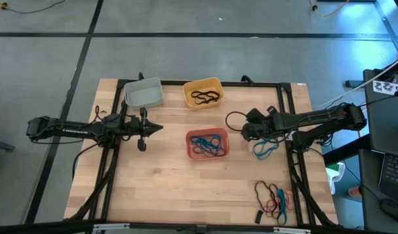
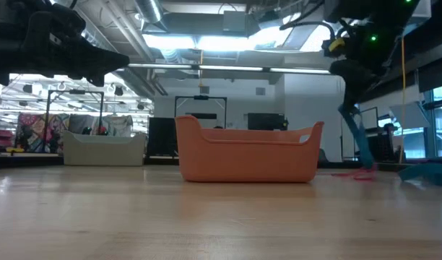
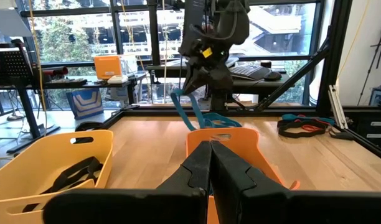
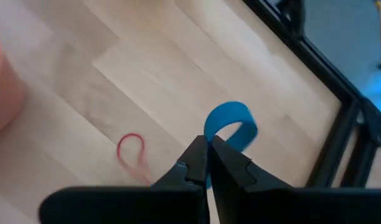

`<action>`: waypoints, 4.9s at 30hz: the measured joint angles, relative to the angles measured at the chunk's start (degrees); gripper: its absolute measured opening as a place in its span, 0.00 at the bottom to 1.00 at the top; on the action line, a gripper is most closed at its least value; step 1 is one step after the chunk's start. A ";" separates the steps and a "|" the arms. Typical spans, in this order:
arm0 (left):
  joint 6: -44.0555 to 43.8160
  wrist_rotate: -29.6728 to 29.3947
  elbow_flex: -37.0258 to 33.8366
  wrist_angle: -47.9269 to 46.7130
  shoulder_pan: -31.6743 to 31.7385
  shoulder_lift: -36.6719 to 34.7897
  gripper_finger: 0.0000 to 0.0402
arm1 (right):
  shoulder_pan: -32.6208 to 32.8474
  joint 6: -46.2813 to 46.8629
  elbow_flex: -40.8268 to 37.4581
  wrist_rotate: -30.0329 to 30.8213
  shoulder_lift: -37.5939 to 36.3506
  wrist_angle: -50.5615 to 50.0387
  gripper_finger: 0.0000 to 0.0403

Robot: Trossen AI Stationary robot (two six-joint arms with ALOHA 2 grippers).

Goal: Sort rubber bands into baskets
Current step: Put the blue rubber band into the orange bin, then move the red rubber band to the bottom of the table

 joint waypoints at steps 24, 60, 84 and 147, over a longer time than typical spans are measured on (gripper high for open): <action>-0.24 0.00 -0.02 0.48 0.00 -0.02 0.01 | -0.08 1.00 -0.04 6.97 5.57 5.07 0.04; -0.39 0.02 -0.02 0.46 0.01 0.01 0.01 | 0.72 3.78 -3.54 -10.58 12.13 5.81 0.44; -0.30 0.02 -0.02 0.42 0.01 -0.02 0.01 | 0.74 12.30 -23.36 -13.05 1.05 28.23 0.38; -0.46 0.02 -0.02 0.48 0.01 0.01 0.01 | 0.81 -1.04 -9.01 -8.41 1.11 17.27 0.01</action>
